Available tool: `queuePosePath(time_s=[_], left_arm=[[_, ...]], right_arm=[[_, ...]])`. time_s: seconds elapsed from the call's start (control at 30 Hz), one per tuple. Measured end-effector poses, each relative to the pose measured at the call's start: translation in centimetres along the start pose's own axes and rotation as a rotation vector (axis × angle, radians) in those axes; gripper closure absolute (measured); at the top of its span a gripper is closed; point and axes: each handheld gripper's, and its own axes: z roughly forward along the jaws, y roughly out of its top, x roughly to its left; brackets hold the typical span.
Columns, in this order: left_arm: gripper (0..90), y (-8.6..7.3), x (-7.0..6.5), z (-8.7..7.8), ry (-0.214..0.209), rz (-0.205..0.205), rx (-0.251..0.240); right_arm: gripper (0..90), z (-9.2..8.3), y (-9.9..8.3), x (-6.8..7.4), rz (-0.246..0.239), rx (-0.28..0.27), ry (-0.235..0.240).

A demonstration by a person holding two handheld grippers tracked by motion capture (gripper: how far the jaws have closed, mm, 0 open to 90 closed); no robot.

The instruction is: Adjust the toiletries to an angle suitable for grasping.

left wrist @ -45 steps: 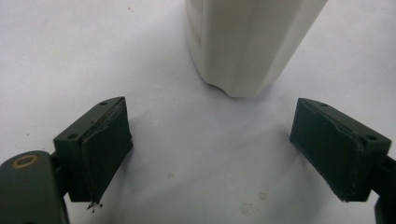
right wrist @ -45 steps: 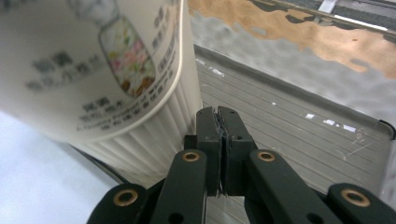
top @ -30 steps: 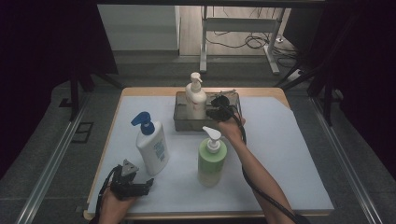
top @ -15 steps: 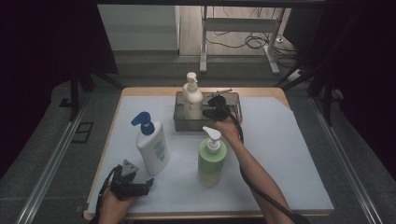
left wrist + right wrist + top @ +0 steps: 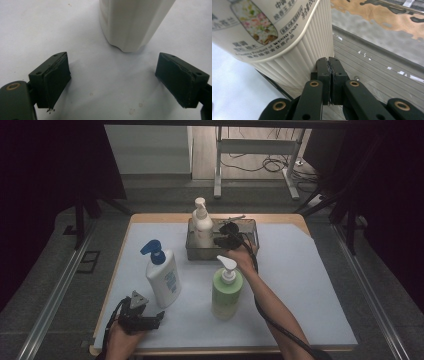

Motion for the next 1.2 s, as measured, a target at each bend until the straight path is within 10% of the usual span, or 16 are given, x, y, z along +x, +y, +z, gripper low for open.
queuePosePath(time_s=[1.2], left_arm=[[12.0, 0.0, 0.0, 0.0, 0.0, 0.0, 0.0]], right_arm=[[88.2, 1.9, 0.7, 2.6, -0.051, 0.014, 0.06]])
